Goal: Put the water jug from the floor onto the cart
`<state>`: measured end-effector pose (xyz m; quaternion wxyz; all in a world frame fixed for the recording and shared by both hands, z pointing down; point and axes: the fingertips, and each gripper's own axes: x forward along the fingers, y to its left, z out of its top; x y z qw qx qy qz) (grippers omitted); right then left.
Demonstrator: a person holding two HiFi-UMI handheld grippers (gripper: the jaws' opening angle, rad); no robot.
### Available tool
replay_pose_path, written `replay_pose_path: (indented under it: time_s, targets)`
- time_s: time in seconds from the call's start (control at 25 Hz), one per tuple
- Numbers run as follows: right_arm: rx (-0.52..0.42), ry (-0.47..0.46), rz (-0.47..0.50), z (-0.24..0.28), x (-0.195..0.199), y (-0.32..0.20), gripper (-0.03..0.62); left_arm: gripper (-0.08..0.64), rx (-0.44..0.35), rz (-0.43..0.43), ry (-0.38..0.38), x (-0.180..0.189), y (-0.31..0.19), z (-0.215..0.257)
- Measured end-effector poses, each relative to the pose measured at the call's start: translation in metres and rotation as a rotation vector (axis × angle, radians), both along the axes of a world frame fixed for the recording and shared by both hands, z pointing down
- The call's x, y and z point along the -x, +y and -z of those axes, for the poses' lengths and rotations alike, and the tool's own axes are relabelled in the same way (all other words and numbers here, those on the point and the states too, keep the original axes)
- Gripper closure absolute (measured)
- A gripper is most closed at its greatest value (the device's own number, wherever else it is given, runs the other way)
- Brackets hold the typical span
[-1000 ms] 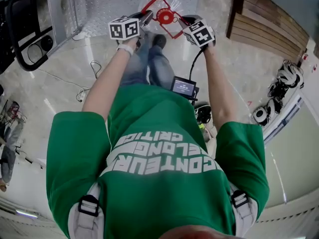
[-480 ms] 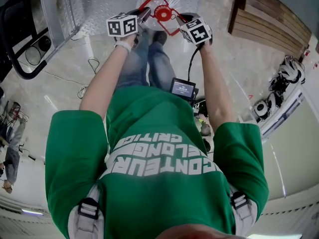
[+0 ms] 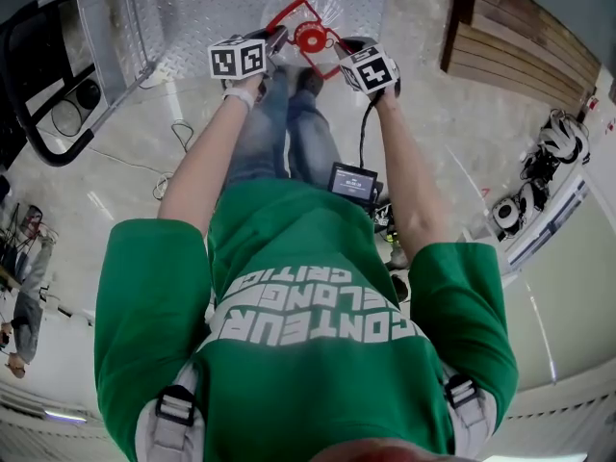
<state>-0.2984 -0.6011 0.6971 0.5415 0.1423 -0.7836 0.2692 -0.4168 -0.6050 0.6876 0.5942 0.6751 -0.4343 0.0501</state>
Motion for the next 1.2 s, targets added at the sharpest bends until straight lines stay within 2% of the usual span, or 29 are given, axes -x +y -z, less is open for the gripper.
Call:
replay_pose_path:
  time_s: [0.24, 0.36, 0.52, 0.64, 0.76, 0.92, 1.08, 1.2]
  targets:
    - [-0.059, 0.033, -0.045, -0.009, -0.008, -0.009, 0.565, 0.541, -0.003, 0.02, 0.032, 0.002, -0.006, -0.003]
    - [-0.044, 0.05, -0.118, -0.01, -0.02, -0.013, 0.553, 0.466, -0.004, 0.017, 0.013, 0.004, -0.006, -0.004]
    - [-0.025, 0.054, -0.164, -0.009, -0.026, -0.013, 0.533, 0.465, -0.015, 0.021, 0.001, 0.009, -0.002, -0.001]
    - [-0.056, 0.073, -0.182, -0.004, -0.033, -0.016, 0.515, 0.473, -0.024, 0.027, 0.008, 0.01, 0.005, 0.004]
    - [-0.093, 0.046, -0.176, 0.01, -0.033, -0.023, 0.514, 0.483, -0.046, 0.04, 0.002, 0.012, 0.007, 0.017]
    - [-0.173, -0.006, -0.182, 0.045, -0.04, -0.036, 0.514, 0.51, -0.117, 0.069, -0.027, 0.016, 0.006, 0.052]
    - [-0.294, -0.083, -0.181, 0.096, -0.051, -0.054, 0.523, 0.523, -0.239, 0.11, -0.04, 0.013, 0.005, 0.114]
    - [-0.406, -0.155, -0.176, 0.142, -0.064, -0.069, 0.582, 0.549, -0.349, 0.141, -0.055, 0.007, 0.008, 0.168]
